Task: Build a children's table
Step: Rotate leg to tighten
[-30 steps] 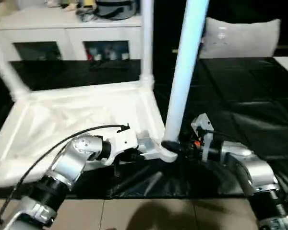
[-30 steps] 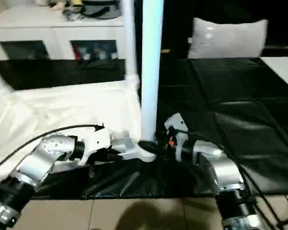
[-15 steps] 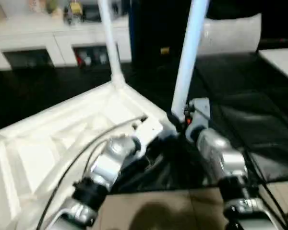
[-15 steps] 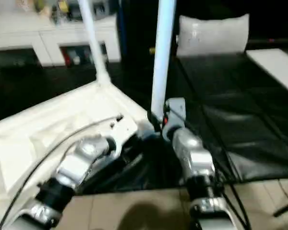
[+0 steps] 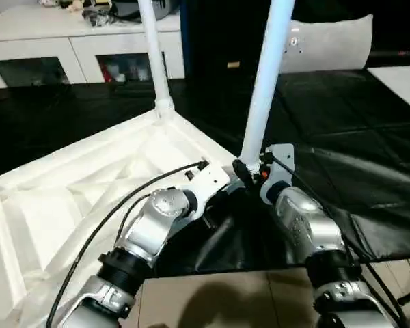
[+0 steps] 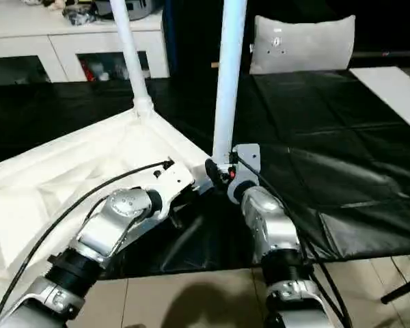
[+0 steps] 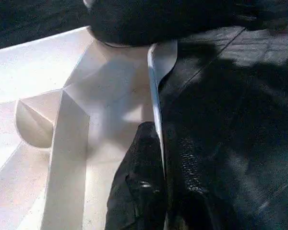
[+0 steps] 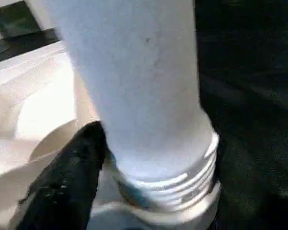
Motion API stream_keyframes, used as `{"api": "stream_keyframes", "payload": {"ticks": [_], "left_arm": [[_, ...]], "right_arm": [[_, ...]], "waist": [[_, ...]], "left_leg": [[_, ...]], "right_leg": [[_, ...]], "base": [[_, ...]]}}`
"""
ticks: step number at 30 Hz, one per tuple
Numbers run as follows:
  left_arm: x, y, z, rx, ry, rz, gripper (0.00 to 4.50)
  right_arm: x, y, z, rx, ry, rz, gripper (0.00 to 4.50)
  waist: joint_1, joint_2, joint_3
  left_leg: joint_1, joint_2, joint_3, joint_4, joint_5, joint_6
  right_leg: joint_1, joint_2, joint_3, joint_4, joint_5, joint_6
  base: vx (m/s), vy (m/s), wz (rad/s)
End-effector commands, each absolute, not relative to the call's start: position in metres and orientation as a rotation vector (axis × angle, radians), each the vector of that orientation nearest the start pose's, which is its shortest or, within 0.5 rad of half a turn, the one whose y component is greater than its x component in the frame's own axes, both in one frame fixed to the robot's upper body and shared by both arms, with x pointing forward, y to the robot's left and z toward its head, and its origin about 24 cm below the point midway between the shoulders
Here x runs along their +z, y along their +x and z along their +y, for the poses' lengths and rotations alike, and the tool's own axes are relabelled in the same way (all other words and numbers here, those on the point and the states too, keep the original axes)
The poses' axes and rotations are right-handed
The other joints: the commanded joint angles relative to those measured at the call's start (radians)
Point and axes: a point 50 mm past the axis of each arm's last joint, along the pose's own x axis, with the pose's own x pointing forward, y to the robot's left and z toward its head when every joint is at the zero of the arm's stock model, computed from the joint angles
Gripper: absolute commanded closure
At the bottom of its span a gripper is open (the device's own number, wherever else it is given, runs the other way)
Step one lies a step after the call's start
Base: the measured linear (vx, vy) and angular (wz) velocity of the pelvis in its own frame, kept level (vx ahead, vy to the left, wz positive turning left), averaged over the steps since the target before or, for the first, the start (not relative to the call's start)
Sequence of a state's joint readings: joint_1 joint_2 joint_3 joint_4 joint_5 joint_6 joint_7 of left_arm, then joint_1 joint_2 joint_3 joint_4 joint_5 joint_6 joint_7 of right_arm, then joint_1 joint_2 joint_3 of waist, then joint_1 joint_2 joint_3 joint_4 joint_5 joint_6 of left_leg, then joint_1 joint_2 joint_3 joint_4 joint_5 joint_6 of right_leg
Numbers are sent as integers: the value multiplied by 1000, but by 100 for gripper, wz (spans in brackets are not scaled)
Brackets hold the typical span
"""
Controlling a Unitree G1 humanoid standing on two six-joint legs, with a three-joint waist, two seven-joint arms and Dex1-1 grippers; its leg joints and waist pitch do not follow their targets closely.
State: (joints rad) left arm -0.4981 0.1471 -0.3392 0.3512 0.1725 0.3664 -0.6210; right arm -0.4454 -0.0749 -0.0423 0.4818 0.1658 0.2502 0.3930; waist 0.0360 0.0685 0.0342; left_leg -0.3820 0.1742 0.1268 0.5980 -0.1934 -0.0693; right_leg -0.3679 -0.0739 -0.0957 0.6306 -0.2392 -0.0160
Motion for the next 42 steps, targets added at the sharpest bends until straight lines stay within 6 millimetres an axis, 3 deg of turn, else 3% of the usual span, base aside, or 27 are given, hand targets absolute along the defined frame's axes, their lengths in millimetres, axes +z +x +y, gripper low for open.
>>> {"api": "stream_keyframes", "payload": {"ticks": [1,6,8,10,14,18,26,29,30,32,36,42], "left_arm": [[53,321,80,-896,526,332,450],[48,318,88,-977,558,360,450],[46,317,90,-997,569,366,450],[42,310,96,-1107,604,384,450],[38,302,103,-1239,668,373,450],[37,293,108,-1403,688,374,450],[40,291,108,-1530,707,352,450],[41,291,108,-1580,719,348,450],[41,290,108,-1599,728,348,450],[41,290,108,-1606,731,347,450],[42,289,106,-1629,731,338,450],[44,289,105,-1644,733,326,450]], "right_arm": [[36,318,-126,561,135,274,49],[46,310,-151,657,94,224,8],[48,310,-157,667,75,217,8],[61,307,-181,737,-30,193,8],[71,305,-191,809,-107,182,8],[75,303,-193,938,-226,219,8],[73,289,-183,1222,-252,290,8],[69,287,-180,1297,-256,328,8],[68,288,-179,1306,-259,340,32],[67,289,-179,1306,-258,344,32],[65,291,-176,1330,-243,356,80],[64,291,-177,1358,-239,367,132]], "waist": [[5,-7,-55],[9,-8,-63],[10,-8,-61],[13,-10,-59],[18,-11,-55],[26,-10,-56],[42,-22,-58],[54,-20,-59],[56,-20,-60],[57,-20,-59],[62,-19,-60],[67,-23,-63]], "left_leg": [[-1,47,-6,-69,-103,85],[-3,49,-4,-55,-18,149],[-2,49,-1,-55,-32,155],[-1,52,0,-56,-67,153],[0,50,4,-57,-87,145],[6,56,5,-59,-96,133],[4,57,12,-54,-74,164],[5,59,13,-53,-69,167],[6,61,12,-54,-69,165],[7,61,12,-54,-71,162],[6,60,13,-54,-73,151],[5,60,13,-51,-50,163]], "right_leg": [[53,-78,58,-82,52,-208],[54,-81,55,-64,210,-242],[51,-82,55,-66,182,-249],[53,-82,56,-72,125,-248],[49,-81,58,-75,74,-243],[44,-79,58,-74,44,-247],[43,-81,59,-68,70,-257],[40,-81,60,-66,63,-258],[39,-82,60,-65,64,-259],[38,-82,60,-65,58,-261],[39,-82,59,-64,53,-262],[40,-82,59,-60,80,-262]], "base": [[0,0,0],[0,0,0],[0,0,0],[0,0,0],[0,0,0],[0,0,0],[0,0,0],[0,0,0],[0,0,0],[0,0,0],[0,0,0],[0,0,0]]}}
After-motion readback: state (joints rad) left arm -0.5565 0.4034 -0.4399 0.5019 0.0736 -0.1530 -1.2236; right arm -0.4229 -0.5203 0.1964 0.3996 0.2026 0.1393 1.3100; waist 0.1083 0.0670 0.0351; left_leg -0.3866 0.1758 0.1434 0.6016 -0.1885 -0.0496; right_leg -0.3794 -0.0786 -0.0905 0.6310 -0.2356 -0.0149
